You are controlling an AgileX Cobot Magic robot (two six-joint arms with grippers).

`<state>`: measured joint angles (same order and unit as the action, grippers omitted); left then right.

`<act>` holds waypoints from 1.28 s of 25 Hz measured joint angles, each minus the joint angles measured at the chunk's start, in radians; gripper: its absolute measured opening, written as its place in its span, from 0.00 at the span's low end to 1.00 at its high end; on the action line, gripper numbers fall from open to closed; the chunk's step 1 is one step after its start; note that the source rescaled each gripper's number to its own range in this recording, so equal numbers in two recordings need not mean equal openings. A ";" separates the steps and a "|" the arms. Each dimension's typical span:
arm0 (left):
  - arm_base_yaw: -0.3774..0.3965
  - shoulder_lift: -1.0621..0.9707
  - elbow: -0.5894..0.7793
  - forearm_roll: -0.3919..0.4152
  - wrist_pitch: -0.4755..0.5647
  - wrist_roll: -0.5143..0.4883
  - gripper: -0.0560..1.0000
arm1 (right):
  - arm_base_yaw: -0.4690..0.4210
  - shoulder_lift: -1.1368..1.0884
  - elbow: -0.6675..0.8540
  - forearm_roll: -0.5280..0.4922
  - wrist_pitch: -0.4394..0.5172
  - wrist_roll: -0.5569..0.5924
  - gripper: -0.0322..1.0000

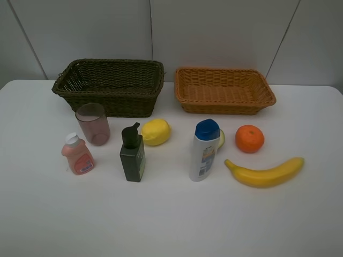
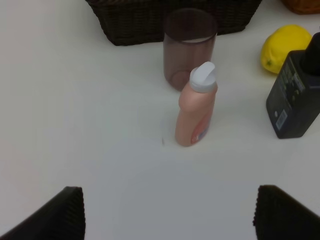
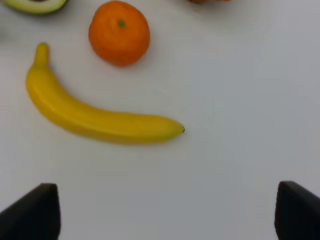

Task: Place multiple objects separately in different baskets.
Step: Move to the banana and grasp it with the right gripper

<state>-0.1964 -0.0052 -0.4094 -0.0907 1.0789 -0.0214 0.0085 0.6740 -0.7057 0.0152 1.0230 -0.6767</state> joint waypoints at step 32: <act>0.000 0.000 0.000 0.000 0.000 0.000 0.91 | 0.151 0.733 -0.001 0.046 -0.250 -0.691 0.85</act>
<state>-0.1964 -0.0052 -0.4094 -0.0907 1.0789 -0.0214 0.1598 1.4072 -0.7064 0.0614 0.7733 -1.3676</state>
